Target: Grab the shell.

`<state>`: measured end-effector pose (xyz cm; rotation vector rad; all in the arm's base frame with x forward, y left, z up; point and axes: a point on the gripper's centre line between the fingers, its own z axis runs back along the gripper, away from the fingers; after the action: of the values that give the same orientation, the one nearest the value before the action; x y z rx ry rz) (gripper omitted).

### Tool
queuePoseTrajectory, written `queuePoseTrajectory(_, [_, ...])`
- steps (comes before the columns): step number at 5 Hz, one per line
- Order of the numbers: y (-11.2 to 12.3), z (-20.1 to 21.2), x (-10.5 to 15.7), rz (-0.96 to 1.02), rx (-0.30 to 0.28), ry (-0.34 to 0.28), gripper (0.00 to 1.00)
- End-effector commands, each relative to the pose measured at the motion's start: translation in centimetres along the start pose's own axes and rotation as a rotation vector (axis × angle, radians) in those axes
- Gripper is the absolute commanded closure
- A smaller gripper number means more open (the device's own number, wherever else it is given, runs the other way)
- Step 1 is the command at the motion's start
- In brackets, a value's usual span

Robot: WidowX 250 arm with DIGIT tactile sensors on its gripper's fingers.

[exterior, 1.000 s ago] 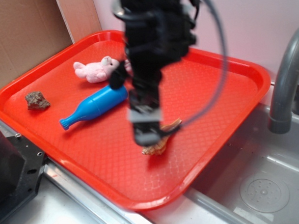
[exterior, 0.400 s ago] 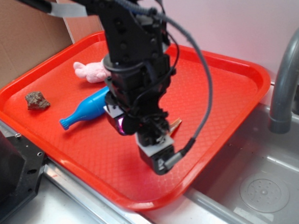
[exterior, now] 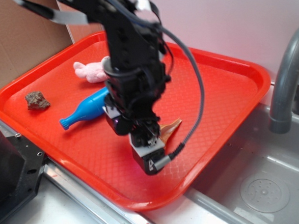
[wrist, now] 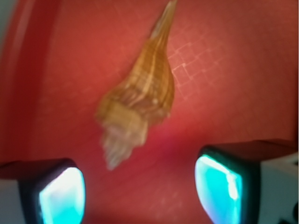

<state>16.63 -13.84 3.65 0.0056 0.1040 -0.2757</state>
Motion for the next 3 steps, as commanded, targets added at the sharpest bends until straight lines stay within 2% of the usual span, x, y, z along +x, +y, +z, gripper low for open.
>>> queuePoseTrajectory(1, [-2.3,-1.1,4.1,-0.022,-0.060,-0.015,0.00])
queuePoseTrajectory(2, [-2.9,-1.3,4.5,-0.021,-0.070,-0.009,1.00])
queuePoseTrajectory(3, [-3.0,-0.2,4.1,-0.072,-0.072,-0.014,1.00])
